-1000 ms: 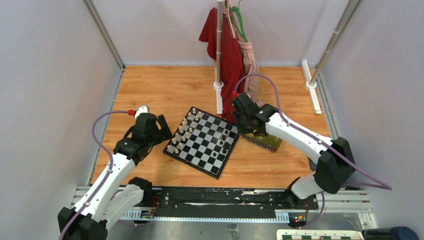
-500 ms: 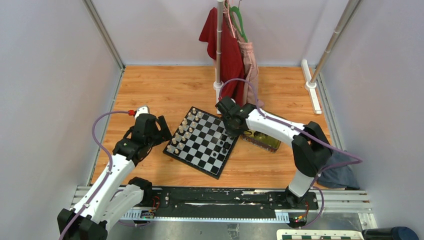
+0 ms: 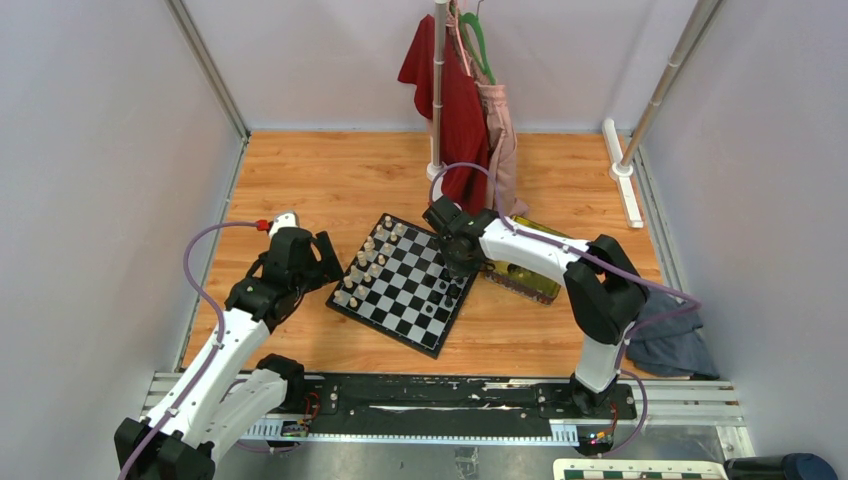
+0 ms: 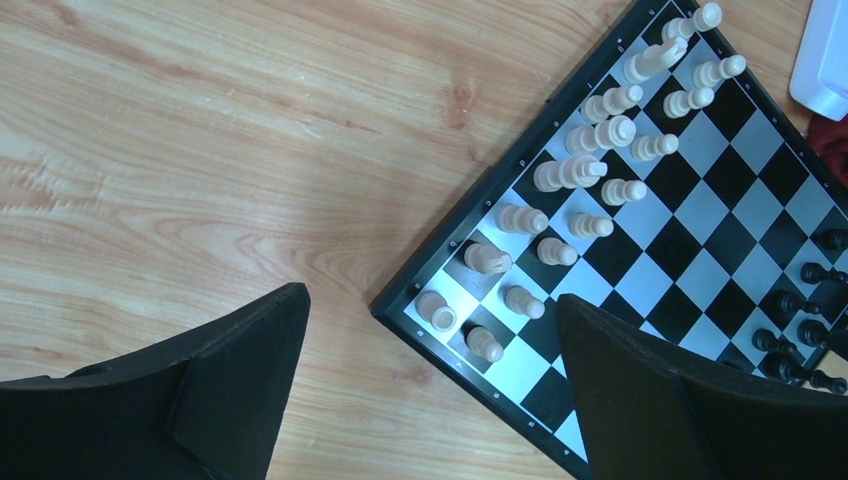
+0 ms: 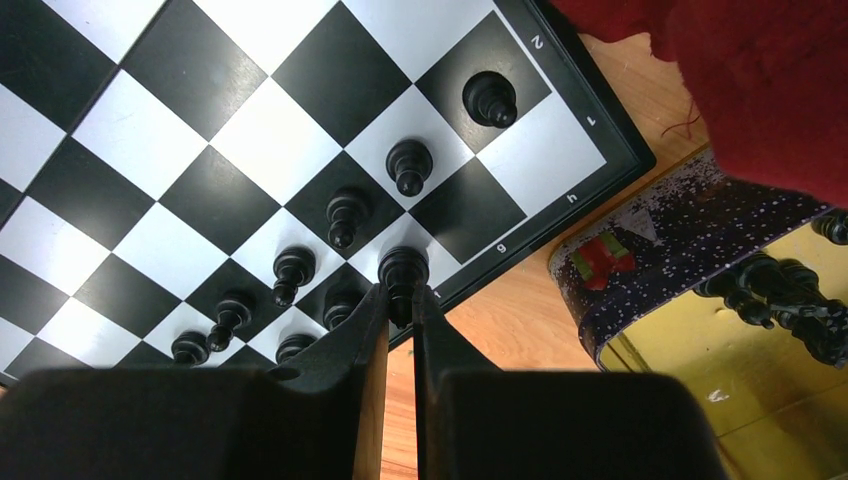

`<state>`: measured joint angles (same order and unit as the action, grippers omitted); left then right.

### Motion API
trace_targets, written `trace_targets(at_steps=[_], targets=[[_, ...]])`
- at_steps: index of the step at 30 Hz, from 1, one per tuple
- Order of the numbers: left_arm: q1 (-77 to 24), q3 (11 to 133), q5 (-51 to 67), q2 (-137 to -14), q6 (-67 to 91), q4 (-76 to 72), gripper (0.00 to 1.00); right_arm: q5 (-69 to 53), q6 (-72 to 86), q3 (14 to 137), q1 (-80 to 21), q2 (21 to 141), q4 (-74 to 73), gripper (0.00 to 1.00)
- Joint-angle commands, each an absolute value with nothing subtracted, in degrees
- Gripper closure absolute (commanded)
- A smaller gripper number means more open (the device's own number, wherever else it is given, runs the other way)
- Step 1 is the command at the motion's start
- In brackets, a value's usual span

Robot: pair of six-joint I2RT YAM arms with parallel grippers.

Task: Set up the chess pieces on the board
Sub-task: Place the chess piece on the chessboard.

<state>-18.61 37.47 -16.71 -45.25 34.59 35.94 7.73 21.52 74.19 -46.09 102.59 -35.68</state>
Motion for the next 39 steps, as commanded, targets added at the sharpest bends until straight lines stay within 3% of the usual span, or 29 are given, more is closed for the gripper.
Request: trace_targets(at_steps=[1, 6, 12, 17, 27, 39], targets=[[-18.81, 37.79, -17.31, -44.7, 33.71, 36.3, 0.0, 7.47, 20.54, 75.26, -46.84, 103.66, -35.53, 1.0], [-18.81, 37.58, -17.29, -44.75, 33.68, 36.37, 0.0, 7.47, 20.34, 74.92, -46.8, 103.86, -35.29, 1.0], [-18.81, 37.55, -17.23, -44.64, 33.79, 36.41, 0.0, 7.38, 20.27, 74.33, -46.84, 103.21, -35.55, 0.75], [-18.82, 37.53, -16.89, -44.74, 34.06, 36.3, 0.0, 7.39, 20.08, 74.39, -46.85, 102.74, -35.85, 0.65], [-18.81, 38.05, -17.13, -45.0, 34.05, 36.36, 0.0, 9.17, 19.39, 77.04, -46.89, 99.34, -37.98, 0.65], [-18.81, 37.53, -17.51, -45.95, 34.33, 35.62, 0.0, 20.03, 22.79, 74.61, -43.95, 85.72, -42.71, 0.65]])
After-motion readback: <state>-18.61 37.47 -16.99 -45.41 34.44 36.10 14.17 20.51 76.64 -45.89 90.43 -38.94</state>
